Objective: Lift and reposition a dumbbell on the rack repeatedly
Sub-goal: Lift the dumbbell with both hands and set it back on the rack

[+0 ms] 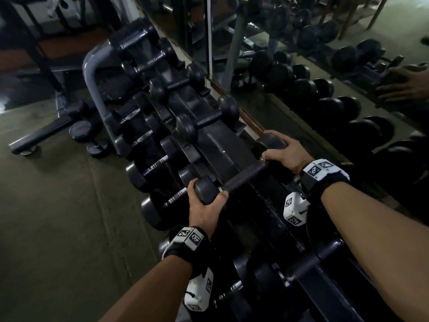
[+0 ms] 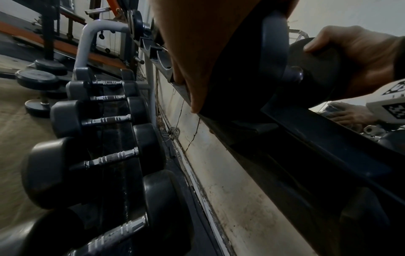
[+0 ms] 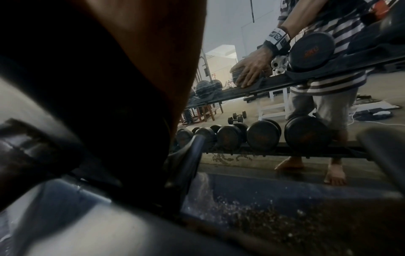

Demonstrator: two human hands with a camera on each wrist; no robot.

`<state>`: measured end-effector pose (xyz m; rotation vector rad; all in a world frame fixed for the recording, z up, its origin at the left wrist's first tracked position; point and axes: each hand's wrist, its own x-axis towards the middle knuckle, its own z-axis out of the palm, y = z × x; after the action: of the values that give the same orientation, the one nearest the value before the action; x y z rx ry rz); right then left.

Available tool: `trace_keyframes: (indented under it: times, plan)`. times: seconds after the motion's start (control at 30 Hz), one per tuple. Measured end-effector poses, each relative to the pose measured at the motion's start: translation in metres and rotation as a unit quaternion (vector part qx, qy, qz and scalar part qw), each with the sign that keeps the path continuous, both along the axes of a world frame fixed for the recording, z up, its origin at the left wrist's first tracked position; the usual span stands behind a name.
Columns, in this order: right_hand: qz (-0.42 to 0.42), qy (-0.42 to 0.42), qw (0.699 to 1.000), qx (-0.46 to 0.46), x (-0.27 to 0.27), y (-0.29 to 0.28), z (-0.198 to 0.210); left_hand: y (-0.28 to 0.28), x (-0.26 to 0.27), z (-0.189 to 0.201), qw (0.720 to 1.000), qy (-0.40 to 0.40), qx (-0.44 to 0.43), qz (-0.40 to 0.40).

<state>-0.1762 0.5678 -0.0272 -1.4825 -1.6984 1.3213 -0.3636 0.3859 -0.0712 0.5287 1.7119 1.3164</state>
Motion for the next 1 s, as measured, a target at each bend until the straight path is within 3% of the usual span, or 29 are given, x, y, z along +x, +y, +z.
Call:
trace_keyframes:
  times: [0.2, 0.4, 0.7, 1.0]
  plan:
    - [-0.044, -0.038, 0.998, -0.001, -0.005, -0.011, 0.007, -0.004, -0.011, 0.004, 0.998, 0.009, -0.014, -0.065]
    - [-0.064, -0.15, 0.987, -0.002, -0.007, -0.028, 0.017, -0.005, -0.028, 0.02, 0.982, 0.101, -0.066, -0.147]
    - [-0.095, -0.216, 0.971, 0.047, -0.028, -0.048, 0.078, 0.019, -0.067, 0.071, 0.963, 0.211, -0.033, -0.166]
    - [-0.161, -0.214, 0.962, 0.052, -0.117, -0.072, 0.107, 0.066, -0.147, 0.1, 0.924, 0.251, 0.017, -0.286]
